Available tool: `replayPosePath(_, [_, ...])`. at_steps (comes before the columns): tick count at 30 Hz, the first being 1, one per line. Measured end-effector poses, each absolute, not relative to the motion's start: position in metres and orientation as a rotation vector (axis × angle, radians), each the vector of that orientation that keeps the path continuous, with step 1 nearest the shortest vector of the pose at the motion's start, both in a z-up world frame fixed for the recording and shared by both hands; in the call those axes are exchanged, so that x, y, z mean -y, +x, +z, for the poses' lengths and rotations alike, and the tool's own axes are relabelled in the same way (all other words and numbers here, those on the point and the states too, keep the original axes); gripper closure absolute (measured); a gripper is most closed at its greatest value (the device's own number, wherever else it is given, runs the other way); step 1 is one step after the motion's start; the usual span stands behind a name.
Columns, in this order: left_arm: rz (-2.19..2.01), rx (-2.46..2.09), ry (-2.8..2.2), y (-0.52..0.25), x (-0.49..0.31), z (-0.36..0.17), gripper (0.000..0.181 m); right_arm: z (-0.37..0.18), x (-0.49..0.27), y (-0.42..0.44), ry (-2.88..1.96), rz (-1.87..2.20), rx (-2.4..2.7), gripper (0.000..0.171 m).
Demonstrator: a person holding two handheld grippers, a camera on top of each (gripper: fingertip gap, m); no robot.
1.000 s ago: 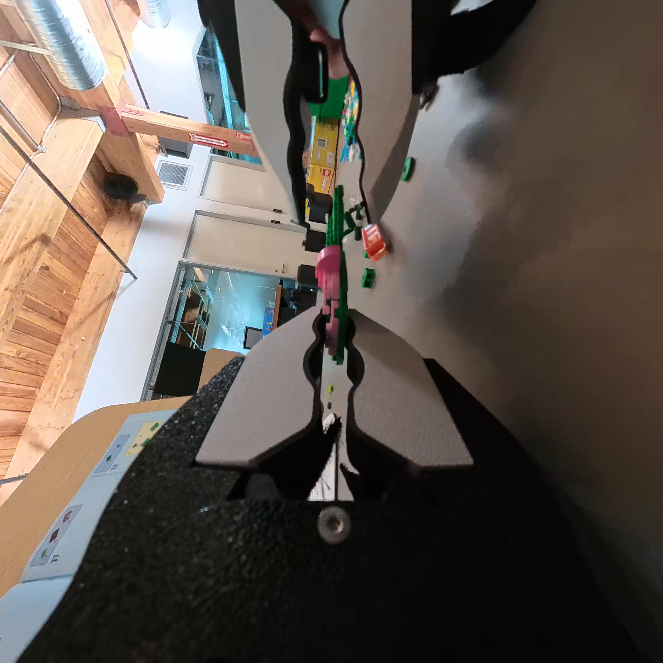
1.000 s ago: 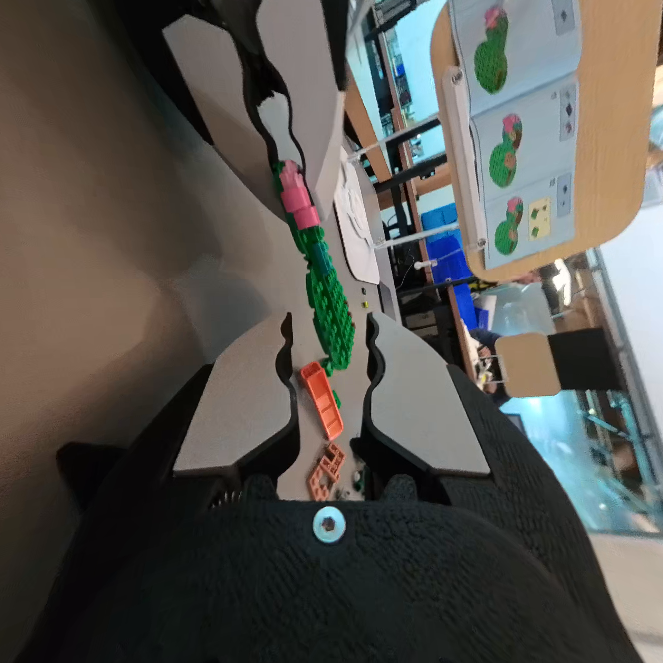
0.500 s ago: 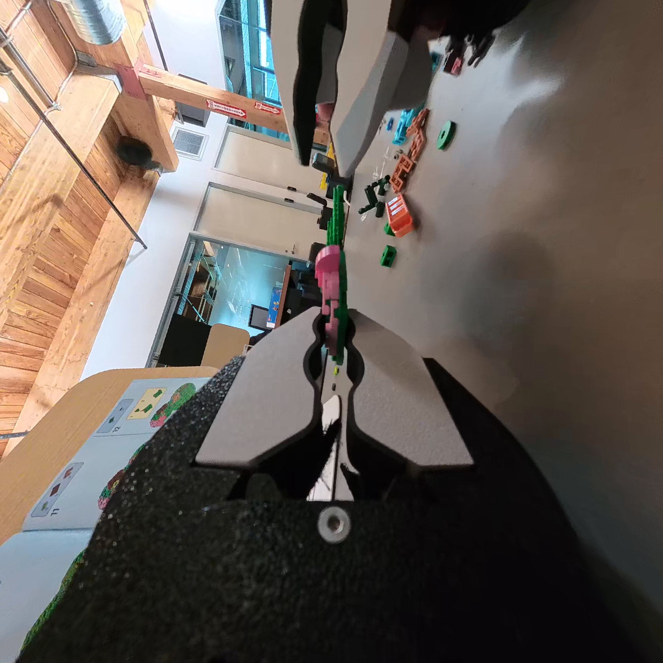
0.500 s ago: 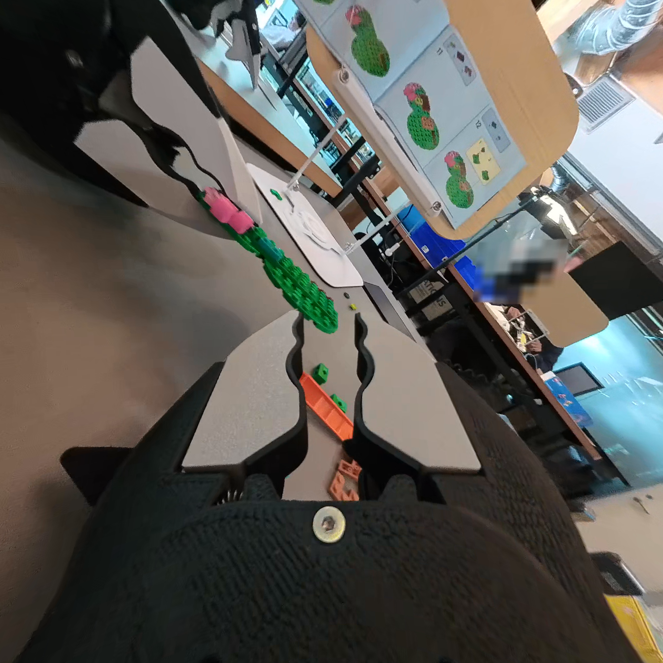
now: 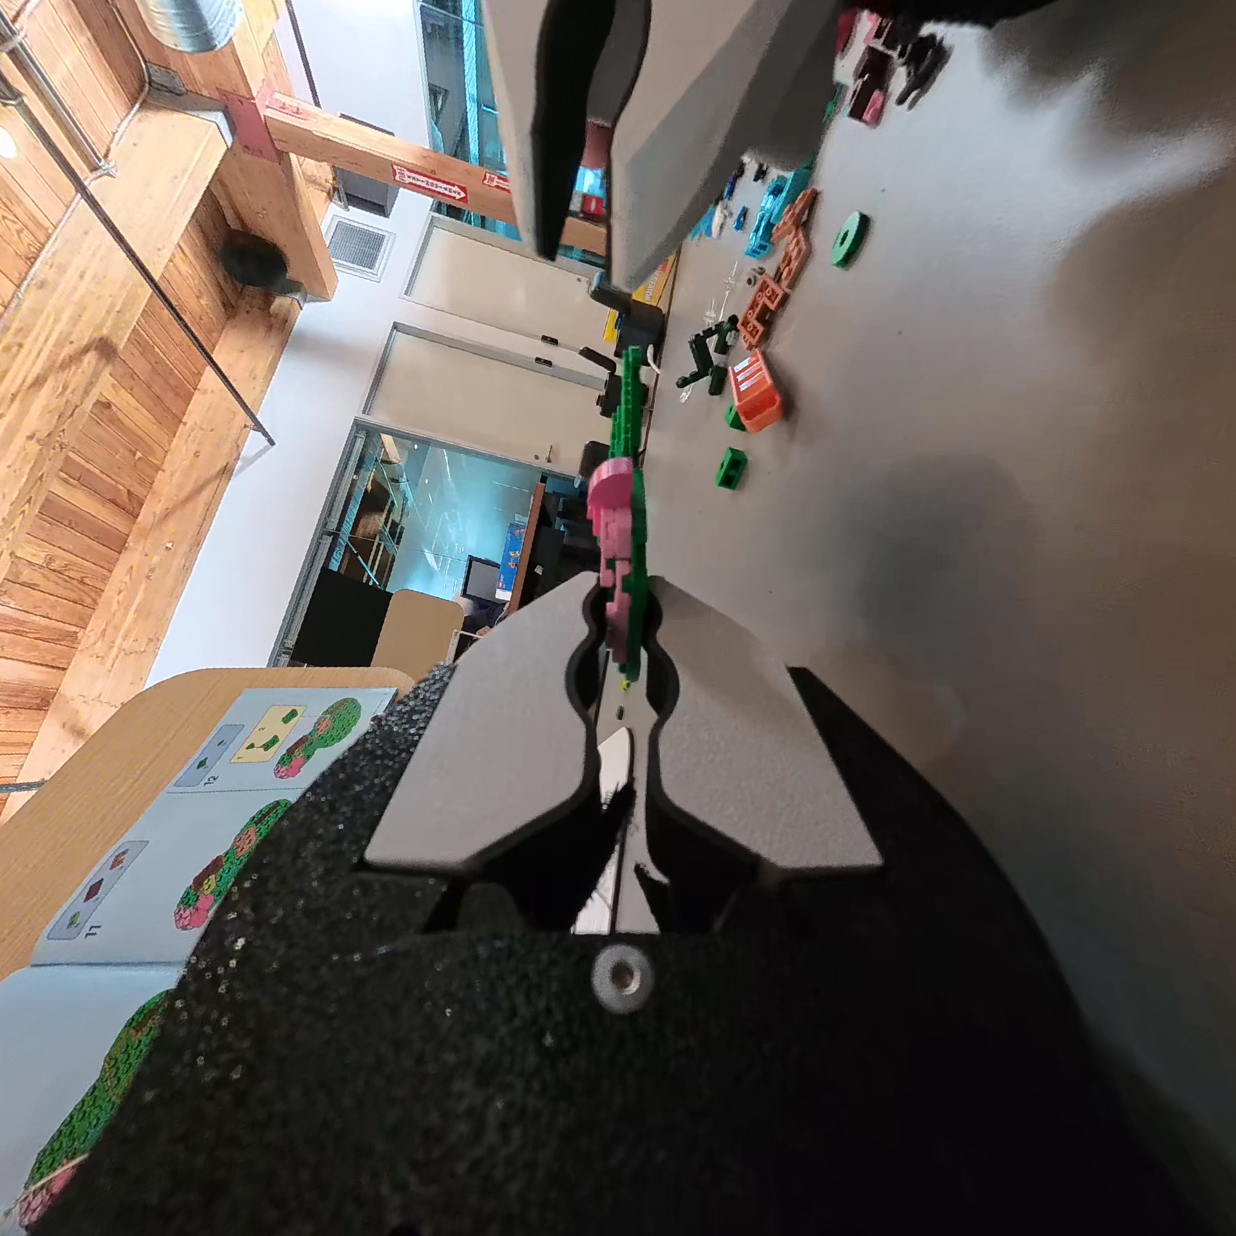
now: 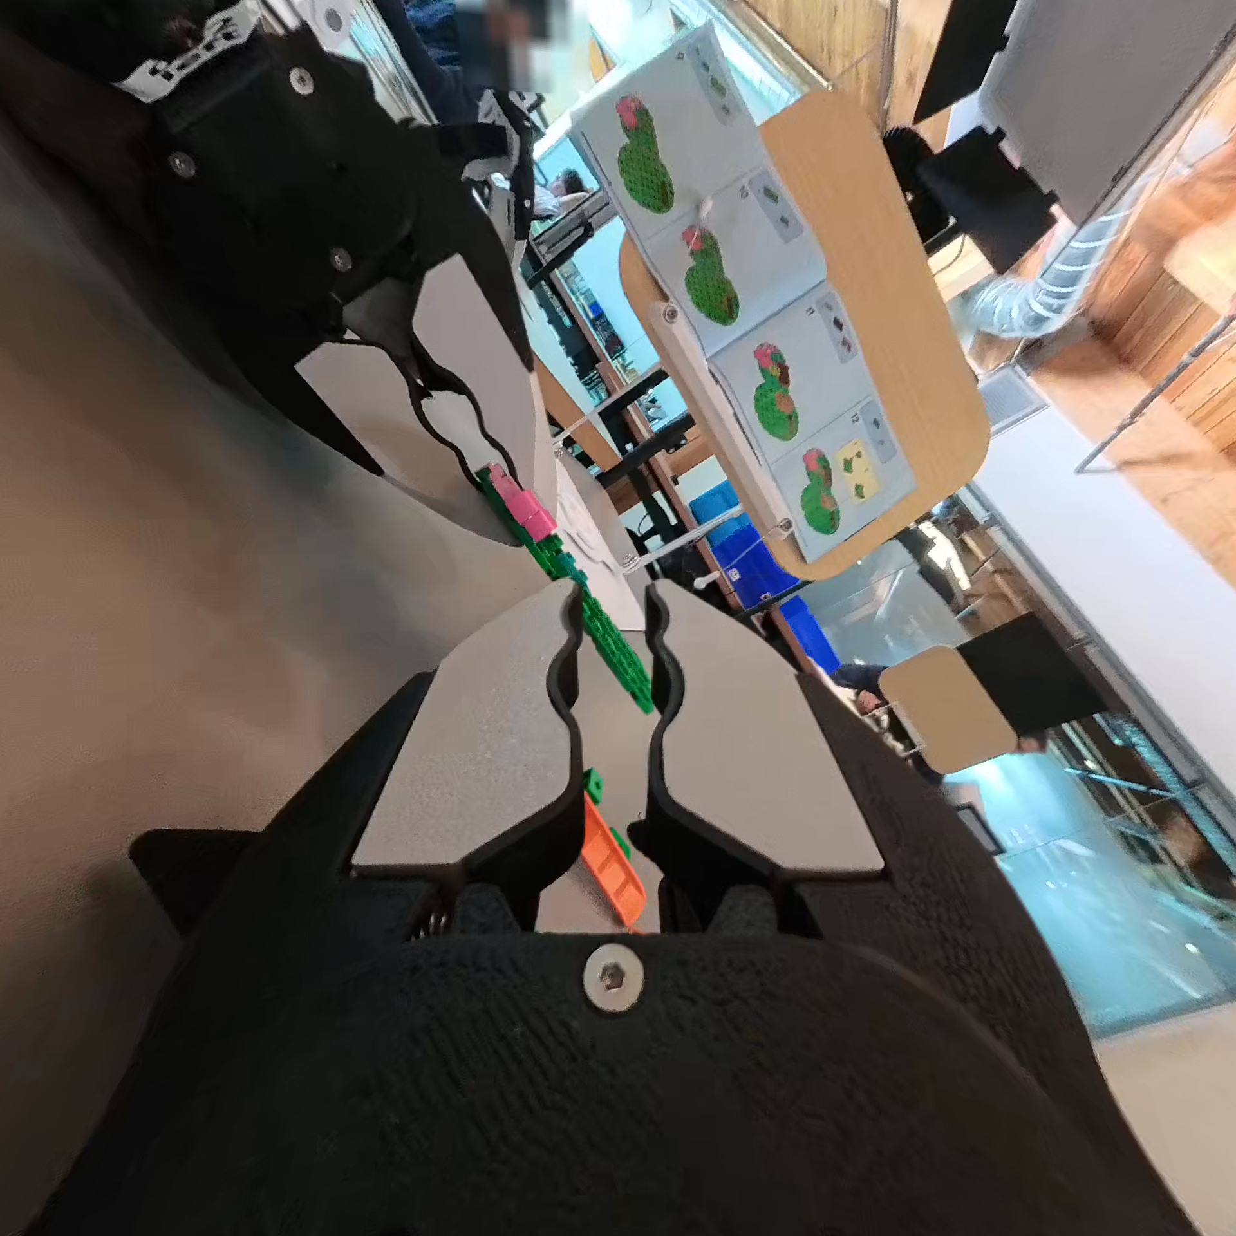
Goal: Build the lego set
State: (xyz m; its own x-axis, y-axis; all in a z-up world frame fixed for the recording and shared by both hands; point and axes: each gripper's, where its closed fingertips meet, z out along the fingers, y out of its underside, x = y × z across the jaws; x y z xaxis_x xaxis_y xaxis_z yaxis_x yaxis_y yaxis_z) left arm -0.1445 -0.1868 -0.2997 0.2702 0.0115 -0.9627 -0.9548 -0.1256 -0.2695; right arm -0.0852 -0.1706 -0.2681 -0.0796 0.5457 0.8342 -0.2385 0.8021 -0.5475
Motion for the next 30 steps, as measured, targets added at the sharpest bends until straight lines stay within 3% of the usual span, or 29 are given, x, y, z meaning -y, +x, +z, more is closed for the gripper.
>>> replayPosePath(19, [1.073, -0.963, -1.416, -0.141, 0.187, -0.301, 0.173, -0.267, 0.171, -0.086, -0.259, 0.663, 1.509, 0.159])
replayPosePath(30, [1.097, -0.956, -1.415, -0.144, 0.189, -0.3, 0.173, -0.245, 0.134, -0.072, -0.619, 0.941, 1.54, 0.166])
